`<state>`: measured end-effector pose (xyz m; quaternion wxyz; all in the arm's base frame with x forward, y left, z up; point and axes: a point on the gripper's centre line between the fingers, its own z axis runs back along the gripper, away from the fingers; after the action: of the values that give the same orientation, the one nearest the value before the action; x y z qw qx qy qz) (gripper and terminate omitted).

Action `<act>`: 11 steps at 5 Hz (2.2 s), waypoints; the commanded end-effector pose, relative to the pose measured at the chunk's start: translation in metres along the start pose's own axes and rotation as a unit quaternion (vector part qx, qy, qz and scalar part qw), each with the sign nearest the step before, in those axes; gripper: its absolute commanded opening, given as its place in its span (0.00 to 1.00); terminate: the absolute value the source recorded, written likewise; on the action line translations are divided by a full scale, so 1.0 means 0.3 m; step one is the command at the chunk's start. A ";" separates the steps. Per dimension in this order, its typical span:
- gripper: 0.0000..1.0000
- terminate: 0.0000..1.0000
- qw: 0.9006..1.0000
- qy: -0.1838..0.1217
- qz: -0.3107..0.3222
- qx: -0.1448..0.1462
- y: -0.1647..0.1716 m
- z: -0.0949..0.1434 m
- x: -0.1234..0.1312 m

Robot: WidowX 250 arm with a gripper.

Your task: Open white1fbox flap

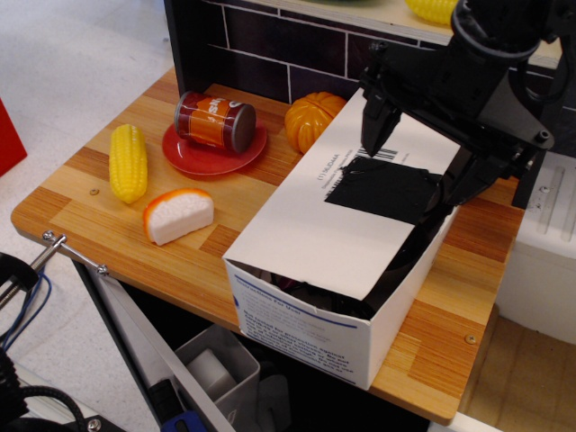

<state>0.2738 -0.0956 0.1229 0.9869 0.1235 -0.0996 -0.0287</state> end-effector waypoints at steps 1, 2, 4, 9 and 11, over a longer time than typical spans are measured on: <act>1.00 0.00 1.000 0.000 0.000 0.000 0.000 0.000 0.000; 1.00 0.00 1.000 0.000 0.011 0.018 -0.035 0.002 0.010; 1.00 0.00 1.000 0.002 0.009 0.022 -0.034 -0.034 0.002; 1.00 0.00 0.993 0.042 -0.043 0.105 0.059 -0.027 0.017; 1.00 0.00 0.986 0.049 -0.075 0.138 0.090 0.075 0.067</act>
<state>0.2859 -0.0722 0.1380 0.9547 0.2811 -0.0097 -0.0975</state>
